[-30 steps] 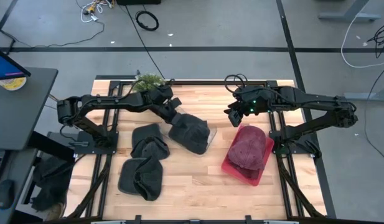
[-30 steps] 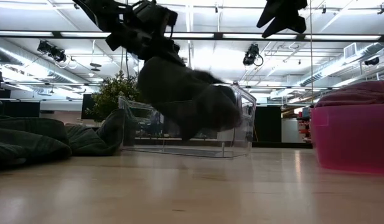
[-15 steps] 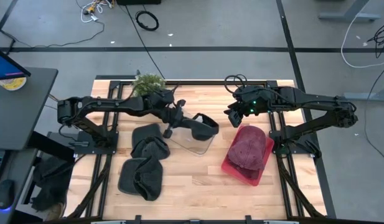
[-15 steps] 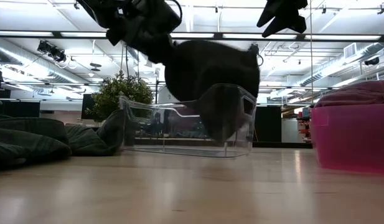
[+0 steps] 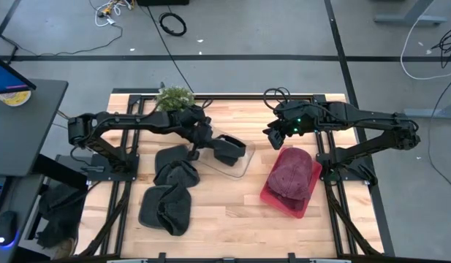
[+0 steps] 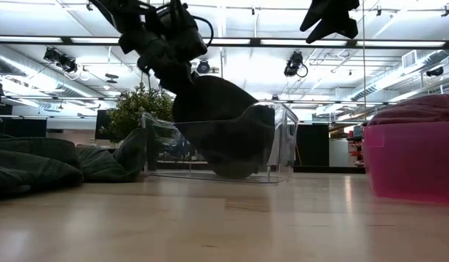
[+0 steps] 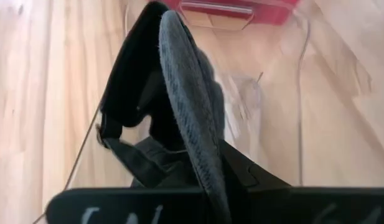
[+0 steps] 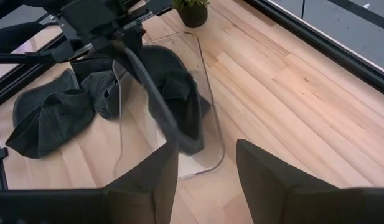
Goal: Pick & Place hat
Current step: Put the top black cap into the transparent bin
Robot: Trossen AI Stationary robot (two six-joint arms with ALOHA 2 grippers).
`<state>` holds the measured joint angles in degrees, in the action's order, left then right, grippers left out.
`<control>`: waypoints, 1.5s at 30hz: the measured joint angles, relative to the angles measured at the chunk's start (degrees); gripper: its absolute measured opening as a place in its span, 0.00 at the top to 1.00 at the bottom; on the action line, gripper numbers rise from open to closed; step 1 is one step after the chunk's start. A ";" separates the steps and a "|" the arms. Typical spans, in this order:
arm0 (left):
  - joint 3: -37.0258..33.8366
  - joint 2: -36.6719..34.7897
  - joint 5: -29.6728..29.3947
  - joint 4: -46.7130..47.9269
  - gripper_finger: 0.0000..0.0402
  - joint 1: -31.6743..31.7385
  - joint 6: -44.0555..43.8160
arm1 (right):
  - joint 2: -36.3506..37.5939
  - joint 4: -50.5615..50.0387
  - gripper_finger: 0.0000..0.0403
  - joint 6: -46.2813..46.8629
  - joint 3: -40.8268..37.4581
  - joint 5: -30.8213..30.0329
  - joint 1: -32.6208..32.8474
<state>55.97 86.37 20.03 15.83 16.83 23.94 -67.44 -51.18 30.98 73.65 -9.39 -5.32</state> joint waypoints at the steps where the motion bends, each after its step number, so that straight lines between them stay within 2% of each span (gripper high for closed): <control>1: 0.90 -0.04 -0.15 0.66 0.97 -0.07 -1.43 | 0.00 0.00 0.59 0.00 0.00 0.00 0.00; 9: 5.64 -0.08 -2.18 4.41 0.97 0.04 -4.33 | 0.00 0.00 0.59 0.00 0.00 0.00 0.00; 15: 15.26 0.00 -3.51 17.56 0.97 0.28 -31.66 | 0.00 -0.01 0.59 0.00 0.02 0.00 0.00; 19: 22.17 0.00 -3.58 26.99 0.97 0.43 -42.34 | 0.00 0.00 0.59 -0.17 0.02 0.00 0.00; 23: 25.80 -0.06 -5.32 29.40 0.97 0.18 -50.73 | 0.00 0.00 0.59 -0.46 0.02 0.00 0.00; 28: 26.27 0.48 -8.02 28.70 0.97 -1.10 -57.93 | 0.00 0.00 0.59 -1.11 0.02 0.02 0.00; 37: 26.22 7.61 -5.59 29.30 0.97 -7.04 -68.89 | 0.02 0.95 0.59 -1.50 0.06 0.00 0.02; 45: 26.20 9.25 -5.12 29.60 0.97 -7.33 -75.35 | 0.02 1.11 0.59 -1.63 0.07 0.00 0.02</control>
<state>82.17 95.61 14.91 45.43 9.50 -51.41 -67.42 -50.06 29.36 73.71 -9.38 -5.30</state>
